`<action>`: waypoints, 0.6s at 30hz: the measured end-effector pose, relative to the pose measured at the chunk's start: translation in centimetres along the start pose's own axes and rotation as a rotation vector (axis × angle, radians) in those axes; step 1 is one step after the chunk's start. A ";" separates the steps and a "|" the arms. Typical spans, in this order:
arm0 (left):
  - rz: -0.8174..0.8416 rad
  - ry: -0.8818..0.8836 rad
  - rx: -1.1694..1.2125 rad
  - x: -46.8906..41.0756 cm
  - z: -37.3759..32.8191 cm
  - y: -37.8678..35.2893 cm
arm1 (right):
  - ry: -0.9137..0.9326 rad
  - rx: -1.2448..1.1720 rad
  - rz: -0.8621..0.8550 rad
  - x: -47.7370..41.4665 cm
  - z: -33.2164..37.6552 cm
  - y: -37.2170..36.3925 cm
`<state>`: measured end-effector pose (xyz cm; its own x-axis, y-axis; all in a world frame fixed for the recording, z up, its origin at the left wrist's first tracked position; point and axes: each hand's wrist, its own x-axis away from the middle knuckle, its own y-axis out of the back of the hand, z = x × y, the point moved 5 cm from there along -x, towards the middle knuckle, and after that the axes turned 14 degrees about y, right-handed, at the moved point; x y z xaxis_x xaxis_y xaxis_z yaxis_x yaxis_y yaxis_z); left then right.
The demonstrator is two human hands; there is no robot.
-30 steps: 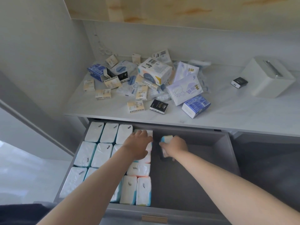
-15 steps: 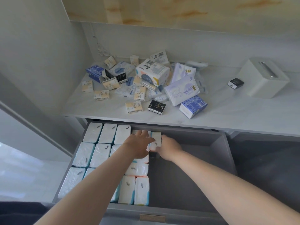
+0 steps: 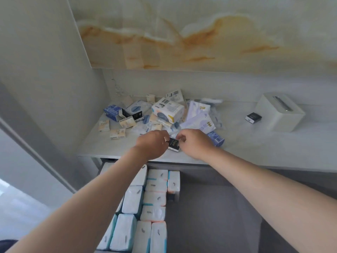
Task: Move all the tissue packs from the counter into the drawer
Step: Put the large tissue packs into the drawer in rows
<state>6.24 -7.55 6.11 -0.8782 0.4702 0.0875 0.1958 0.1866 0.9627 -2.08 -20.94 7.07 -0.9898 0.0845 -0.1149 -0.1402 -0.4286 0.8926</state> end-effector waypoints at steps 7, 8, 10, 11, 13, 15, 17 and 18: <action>-0.119 -0.063 -0.058 -6.1 0.0 2.7 | 0.039 0.079 -0.099 -6.5 -2.7 2.2; -0.141 -0.070 -0.091 -7.1 0.0 2.8 | 0.018 0.086 -0.107 -7.4 -3.2 1.9; -0.165 -0.085 -0.117 -8.9 0.1 2.9 | -0.011 0.140 -0.107 -9.0 -4.2 1.1; -0.166 -0.091 -0.114 -9.8 0.1 2.9 | -0.016 0.184 -0.101 -9.8 -4.6 0.7; -0.153 -0.120 -0.091 -11.3 0.0 2.7 | -0.028 0.275 -0.094 -11.2 -5.2 0.1; -0.141 -0.172 -0.075 -12.6 -0.2 2.3 | -0.007 0.324 -0.132 -12.7 -5.5 -0.2; -0.123 -0.209 -0.071 -13.7 -0.3 1.9 | 0.068 0.298 -0.175 -14.0 -5.3 -0.1; -0.115 -0.213 -0.066 -14.3 -0.1 1.8 | 0.118 0.267 -0.169 -14.6 -5.1 -0.1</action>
<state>19.10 -14.00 6.58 -0.7798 0.6219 -0.0725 0.0653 0.1959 0.9784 12.26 -26.73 6.42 -0.9515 0.0232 -0.3068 -0.3063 -0.1649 0.9375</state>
